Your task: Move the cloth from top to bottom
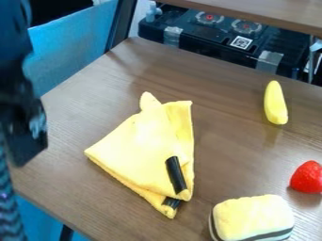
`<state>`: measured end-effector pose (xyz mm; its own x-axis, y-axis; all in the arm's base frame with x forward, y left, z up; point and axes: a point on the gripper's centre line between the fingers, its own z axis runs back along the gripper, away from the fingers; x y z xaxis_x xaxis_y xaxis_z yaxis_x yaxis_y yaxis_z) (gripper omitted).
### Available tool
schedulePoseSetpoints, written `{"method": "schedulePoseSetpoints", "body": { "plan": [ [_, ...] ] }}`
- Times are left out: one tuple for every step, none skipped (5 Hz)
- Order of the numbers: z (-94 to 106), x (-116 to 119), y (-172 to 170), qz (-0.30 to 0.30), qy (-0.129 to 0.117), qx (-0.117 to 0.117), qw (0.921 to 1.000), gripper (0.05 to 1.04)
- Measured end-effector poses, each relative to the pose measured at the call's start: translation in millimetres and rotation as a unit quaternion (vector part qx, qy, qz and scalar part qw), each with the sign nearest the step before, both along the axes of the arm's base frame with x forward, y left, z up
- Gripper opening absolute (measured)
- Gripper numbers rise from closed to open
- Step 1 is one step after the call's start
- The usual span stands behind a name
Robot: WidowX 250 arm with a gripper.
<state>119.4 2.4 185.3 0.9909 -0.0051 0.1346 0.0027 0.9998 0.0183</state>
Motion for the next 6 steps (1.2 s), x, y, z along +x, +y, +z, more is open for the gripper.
{"method": "schedulePoseSetpoints", "body": {
  "plan": [
    [-42.5, 8.9, 13.3, 0.003, -0.01, 0.024, 0.9997, 0.999],
    [-77.4, 24.6, 22.9, 0.006, -0.017, 0.04, 0.9991, 0.999],
    [-96.9, 55.1, 18.2, 0.023, -0.014, 0.064, 0.9976, 0.999],
    [-97.5, 96.8, 21.4, 0.04, -0.024, 0.058, 0.9972, 0.999],
    [-93.3, 125.9, 24.3, 0.052, -0.032, 0.024, 0.9978, 0.999],
    [-94.8, 139.0, 26.6, 0.057, -0.032, 0.003, 0.9978, 0.999]
  ]
}}
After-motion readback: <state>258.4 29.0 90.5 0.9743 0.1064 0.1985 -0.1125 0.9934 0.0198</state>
